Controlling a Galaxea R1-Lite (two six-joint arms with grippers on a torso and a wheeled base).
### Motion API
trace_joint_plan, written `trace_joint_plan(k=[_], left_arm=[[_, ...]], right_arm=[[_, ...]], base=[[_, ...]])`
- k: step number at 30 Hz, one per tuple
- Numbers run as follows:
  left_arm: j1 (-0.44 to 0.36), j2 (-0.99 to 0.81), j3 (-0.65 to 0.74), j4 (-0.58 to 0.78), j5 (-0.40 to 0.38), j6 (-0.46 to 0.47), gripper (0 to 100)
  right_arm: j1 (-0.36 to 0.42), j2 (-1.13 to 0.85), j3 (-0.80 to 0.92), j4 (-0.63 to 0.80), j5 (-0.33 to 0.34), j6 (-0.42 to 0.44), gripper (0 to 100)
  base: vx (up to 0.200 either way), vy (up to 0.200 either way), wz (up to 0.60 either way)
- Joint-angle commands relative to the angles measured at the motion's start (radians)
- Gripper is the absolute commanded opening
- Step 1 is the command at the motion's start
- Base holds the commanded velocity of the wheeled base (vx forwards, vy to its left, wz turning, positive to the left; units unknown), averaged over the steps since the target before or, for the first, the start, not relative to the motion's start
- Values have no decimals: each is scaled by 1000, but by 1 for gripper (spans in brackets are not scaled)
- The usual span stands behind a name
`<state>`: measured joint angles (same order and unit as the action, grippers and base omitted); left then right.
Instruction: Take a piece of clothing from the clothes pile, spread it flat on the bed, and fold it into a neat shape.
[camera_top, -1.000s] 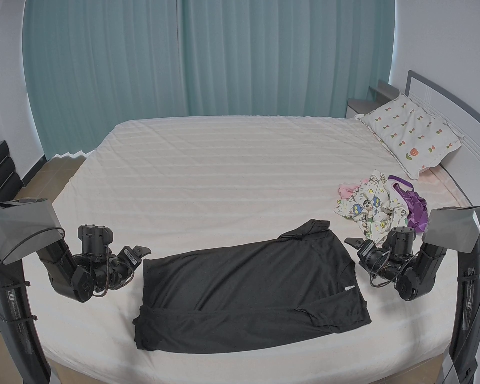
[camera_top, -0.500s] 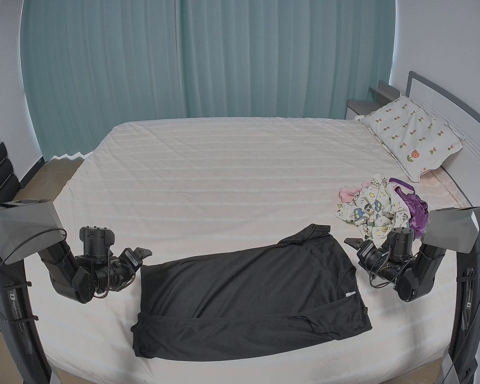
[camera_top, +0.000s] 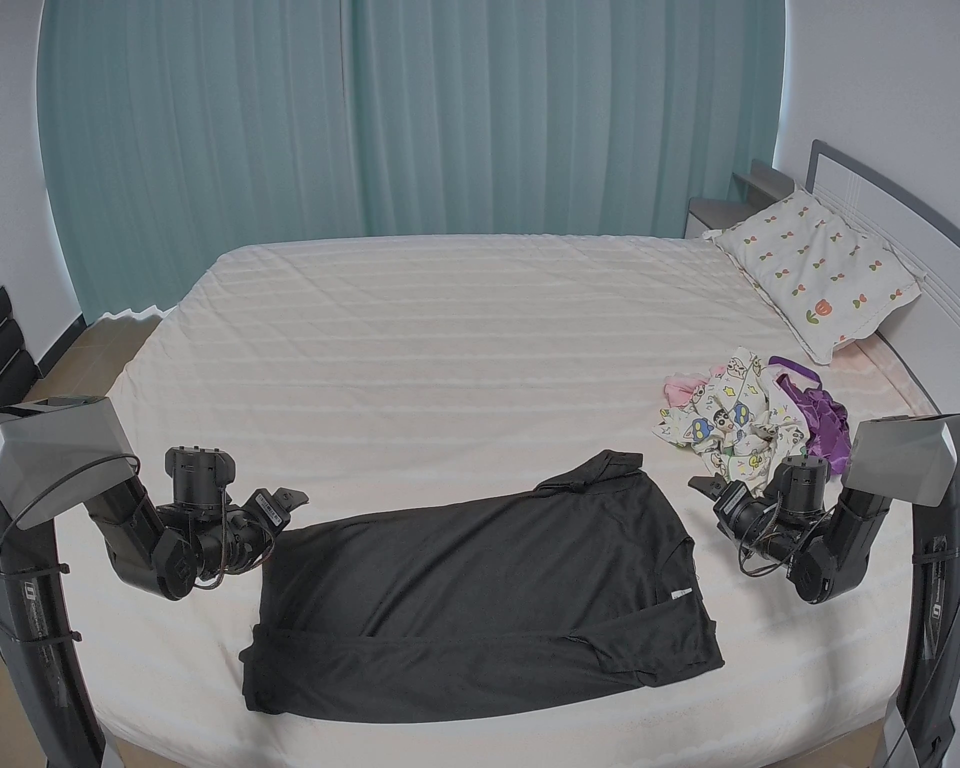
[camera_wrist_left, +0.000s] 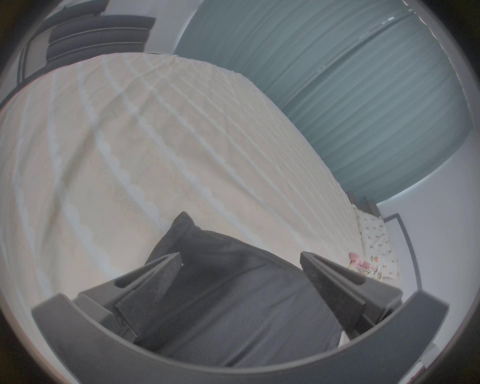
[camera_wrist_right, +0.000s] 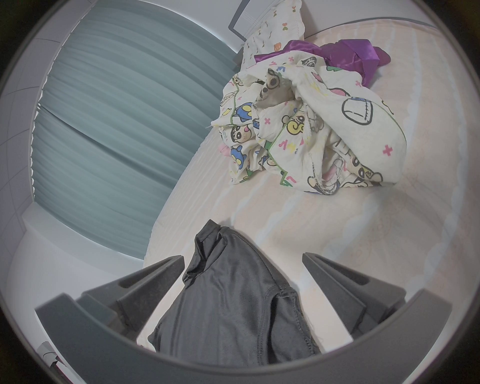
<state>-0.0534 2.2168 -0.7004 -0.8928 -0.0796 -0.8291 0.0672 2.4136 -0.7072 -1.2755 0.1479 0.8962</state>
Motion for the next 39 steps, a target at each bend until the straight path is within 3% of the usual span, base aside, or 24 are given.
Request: trace_joint_plan(k=[1, 6, 9, 25, 26, 31, 34, 39], left_arm=[[10, 46, -22, 0, 12, 70, 100], [43, 106, -42, -9, 14, 240, 100], [60, 127, -68, -31, 17, 292, 100], [53, 250, -103, -156, 3, 294, 100], [53, 250, -105, -158, 1, 289, 0], [53, 245, -105, -187, -3, 271, 0], [52, 241, -94, -273, 7, 193, 0], [55, 213, -44, -288, 7, 156, 0]], right_arm=[[3, 12, -3, -1, -2, -2, 100], [6, 24, -8, -1, -7, -22, 100], [8, 27, -8, -1, -11, -31, 100], [8, 44, -61, 21, -13, -48, 100], [11, 45, -72, 30, -13, -59, 100], [22, 56, -167, 125, -13, -166, 100], [26, 96, -278, 191, -13, -281, 100], [34, 137, -367, 252, 7, -457, 100]], base=[[0, 0, 0], [0, 0, 0], [0, 0, 0], [0, 0, 0], [0, 0, 0], [0, 0, 0], [0, 0, 0], [0, 0, 0]])
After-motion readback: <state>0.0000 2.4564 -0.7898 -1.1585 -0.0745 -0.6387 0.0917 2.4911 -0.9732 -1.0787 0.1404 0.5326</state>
